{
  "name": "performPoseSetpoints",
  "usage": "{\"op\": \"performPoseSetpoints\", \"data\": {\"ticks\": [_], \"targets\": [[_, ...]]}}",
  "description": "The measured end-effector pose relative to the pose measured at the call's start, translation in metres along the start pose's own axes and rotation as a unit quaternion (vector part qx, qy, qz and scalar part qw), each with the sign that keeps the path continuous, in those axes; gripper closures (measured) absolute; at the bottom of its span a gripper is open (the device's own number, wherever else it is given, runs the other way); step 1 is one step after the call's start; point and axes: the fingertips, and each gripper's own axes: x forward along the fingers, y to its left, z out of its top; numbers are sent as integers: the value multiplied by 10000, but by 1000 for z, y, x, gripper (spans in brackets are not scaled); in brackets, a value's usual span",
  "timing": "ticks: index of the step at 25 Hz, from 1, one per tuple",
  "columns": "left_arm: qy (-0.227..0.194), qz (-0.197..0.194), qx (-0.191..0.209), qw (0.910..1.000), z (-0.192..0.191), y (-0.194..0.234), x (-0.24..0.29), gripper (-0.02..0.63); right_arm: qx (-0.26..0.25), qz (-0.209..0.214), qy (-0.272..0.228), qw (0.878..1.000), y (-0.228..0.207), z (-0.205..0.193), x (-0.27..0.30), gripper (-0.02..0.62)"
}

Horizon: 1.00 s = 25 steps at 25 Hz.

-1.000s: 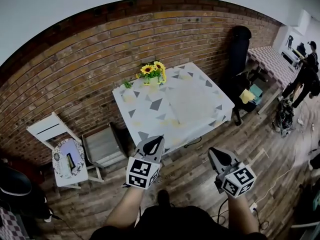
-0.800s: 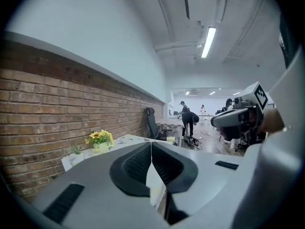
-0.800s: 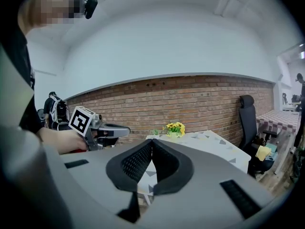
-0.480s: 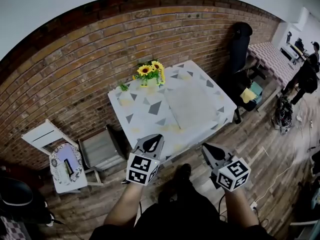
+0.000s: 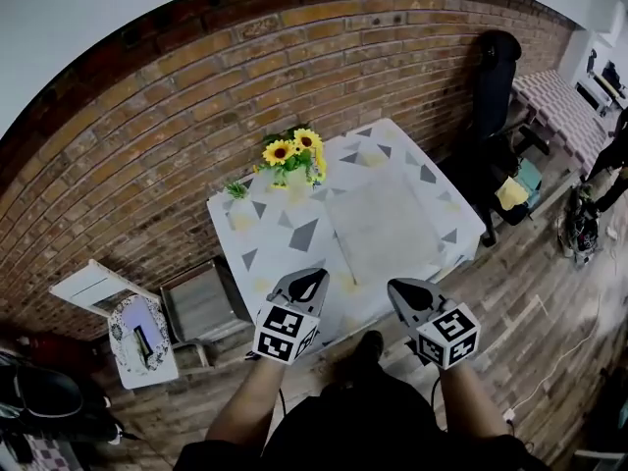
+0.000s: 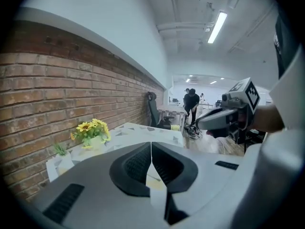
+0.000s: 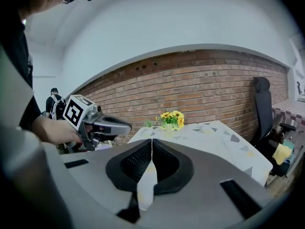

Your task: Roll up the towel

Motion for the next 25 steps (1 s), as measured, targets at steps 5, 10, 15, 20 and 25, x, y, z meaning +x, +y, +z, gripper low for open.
{"op": "performPoseSetpoints", "data": {"ticks": [5,10,15,20,25], "targets": [[378,-37,85,9992,4,10,61,586,223,445,420,9979,-39,-15,38,569],[745,-215,94,9969,-16,17,101,584,322,519,861,9944,-66,-42,79,558],[1111,-664,82,9916,-50,19,112,584,371,185,1426,9889,-71,-77,103,533],[1273,-1160,321,9845,-75,22,108,584,219,4,2023,9791,-40,-114,117,495],[1495,-1478,617,9757,-102,12,103,583,-257,-185,2535,9668,-28,-152,126,479]]}}
